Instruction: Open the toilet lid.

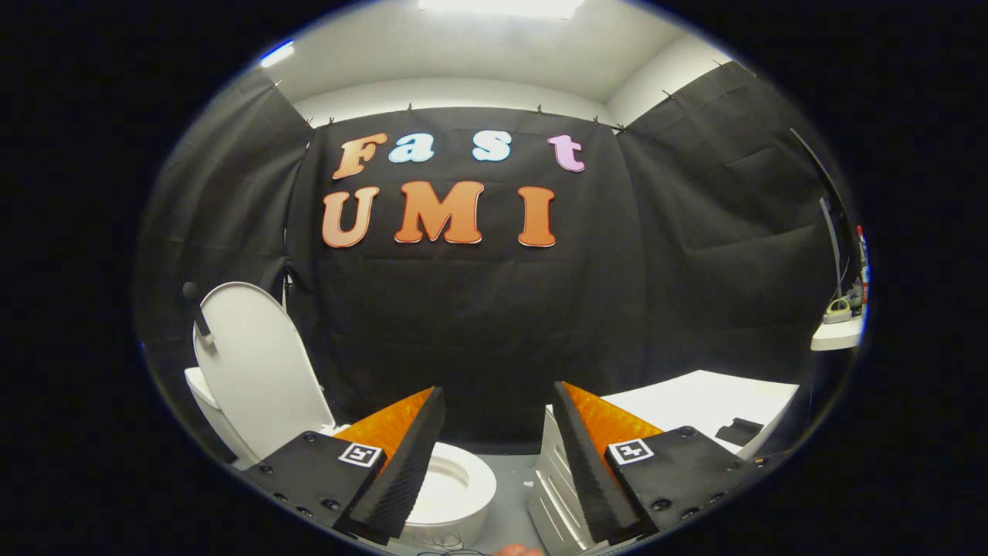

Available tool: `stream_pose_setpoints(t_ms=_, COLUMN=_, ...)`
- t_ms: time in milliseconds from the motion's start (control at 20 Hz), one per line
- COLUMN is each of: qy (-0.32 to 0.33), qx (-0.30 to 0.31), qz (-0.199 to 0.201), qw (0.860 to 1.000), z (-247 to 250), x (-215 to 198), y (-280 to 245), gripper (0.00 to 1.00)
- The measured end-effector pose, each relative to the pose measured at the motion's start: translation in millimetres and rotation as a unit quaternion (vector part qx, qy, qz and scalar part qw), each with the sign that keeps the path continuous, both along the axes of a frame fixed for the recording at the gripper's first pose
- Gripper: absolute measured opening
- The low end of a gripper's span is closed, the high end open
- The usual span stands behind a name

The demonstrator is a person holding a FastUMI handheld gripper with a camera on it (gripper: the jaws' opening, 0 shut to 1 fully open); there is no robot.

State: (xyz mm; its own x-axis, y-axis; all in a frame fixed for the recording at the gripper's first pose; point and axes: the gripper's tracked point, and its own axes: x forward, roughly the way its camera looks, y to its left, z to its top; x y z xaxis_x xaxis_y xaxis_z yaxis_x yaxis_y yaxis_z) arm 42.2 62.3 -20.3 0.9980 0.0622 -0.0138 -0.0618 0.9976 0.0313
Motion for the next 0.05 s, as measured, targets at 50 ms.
stream_pose_setpoints(t_ms=50, qy=0.000, qx=-0.005, qz=0.002, qw=1.000, z=-1.1, x=0.9, y=0.6, gripper=0.91)
